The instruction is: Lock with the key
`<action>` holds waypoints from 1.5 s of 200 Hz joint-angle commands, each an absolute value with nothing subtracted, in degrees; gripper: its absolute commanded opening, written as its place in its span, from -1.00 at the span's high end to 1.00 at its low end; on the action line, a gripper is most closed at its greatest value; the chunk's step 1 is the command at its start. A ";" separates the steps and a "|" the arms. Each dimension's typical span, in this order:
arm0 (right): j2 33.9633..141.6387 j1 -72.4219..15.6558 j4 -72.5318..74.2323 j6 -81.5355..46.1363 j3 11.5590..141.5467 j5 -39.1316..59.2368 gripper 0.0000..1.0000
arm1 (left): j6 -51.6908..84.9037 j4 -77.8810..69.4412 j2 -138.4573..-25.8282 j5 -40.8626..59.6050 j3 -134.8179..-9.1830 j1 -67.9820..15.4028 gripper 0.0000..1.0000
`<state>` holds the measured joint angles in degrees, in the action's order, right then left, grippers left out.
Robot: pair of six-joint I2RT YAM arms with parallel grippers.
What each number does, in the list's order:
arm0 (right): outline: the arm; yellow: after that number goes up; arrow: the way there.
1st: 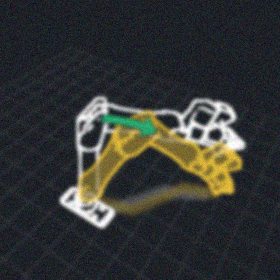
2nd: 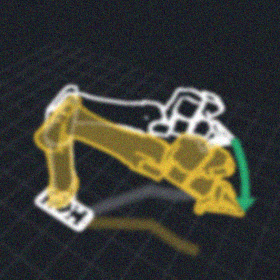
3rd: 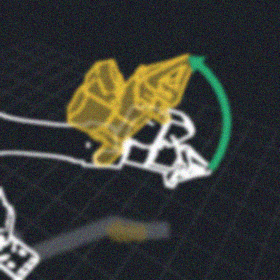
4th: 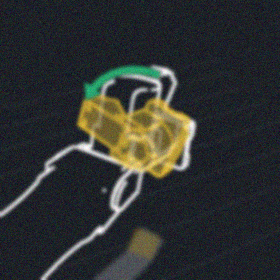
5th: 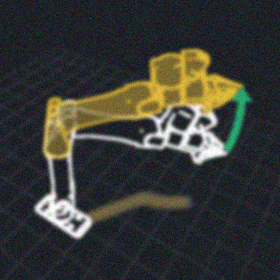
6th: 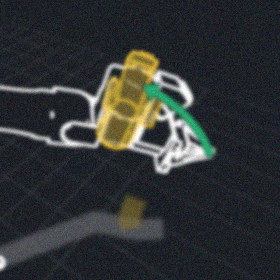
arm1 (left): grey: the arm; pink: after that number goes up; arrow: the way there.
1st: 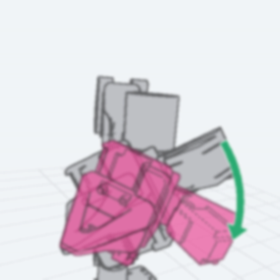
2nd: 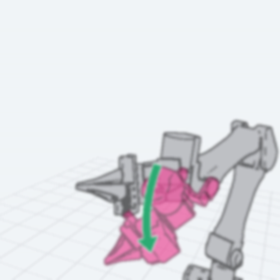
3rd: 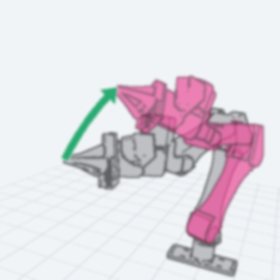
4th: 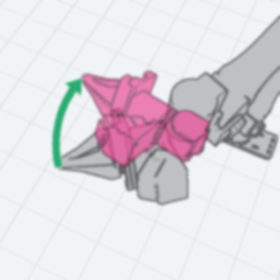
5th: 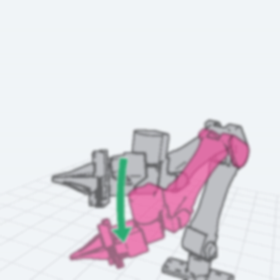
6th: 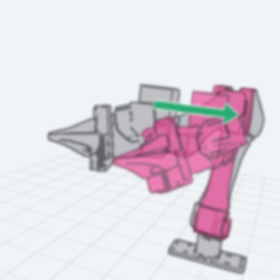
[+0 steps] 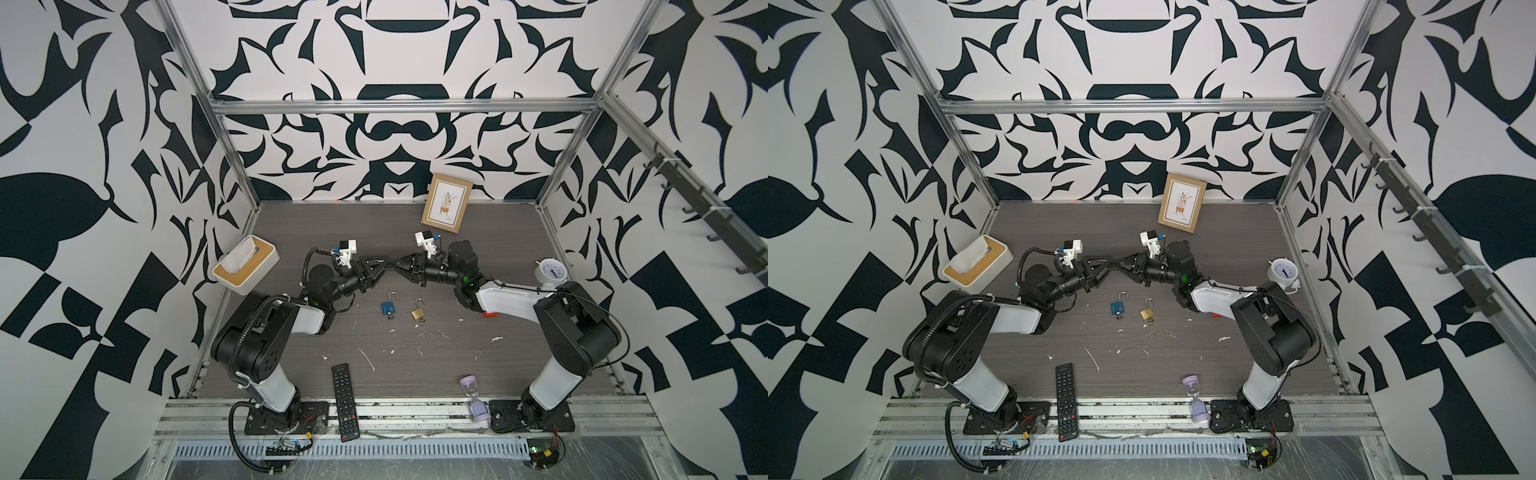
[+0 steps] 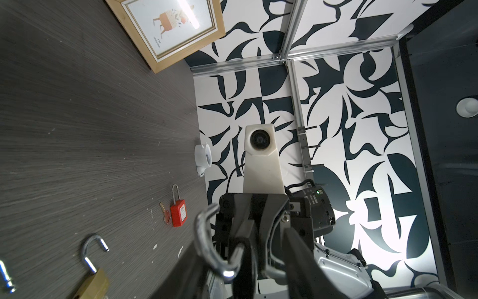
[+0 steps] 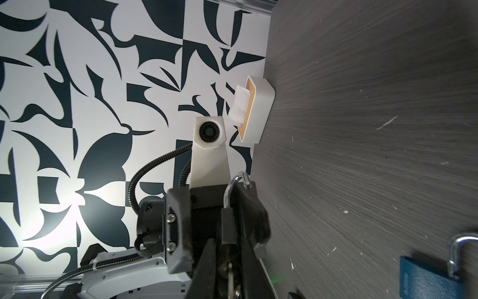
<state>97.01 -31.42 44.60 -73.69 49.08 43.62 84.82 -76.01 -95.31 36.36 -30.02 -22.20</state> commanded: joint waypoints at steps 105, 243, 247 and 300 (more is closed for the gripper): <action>82.17 -26.90 33.05 -76.57 51.14 57.49 1.00 | 57.11 -42.17 -87.54 44.23 -40.20 -17.12 -0.95; 77.30 -28.12 33.88 -80.90 49.38 55.02 1.00 | 51.24 -37.66 -88.83 41.35 -42.36 -22.41 -0.79; 76.98 -28.09 33.07 -80.45 49.21 54.82 1.00 | 51.42 -37.62 -88.81 41.11 -42.43 -22.41 -0.79; 76.25 -28.12 30.76 -79.62 45.45 53.46 1.00 | 59.07 -47.25 -90.99 42.31 -41.99 -20.92 -0.80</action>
<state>77.12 -27.86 28.47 -79.59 46.50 54.13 54.22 -39.40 -89.14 40.97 -41.12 -21.54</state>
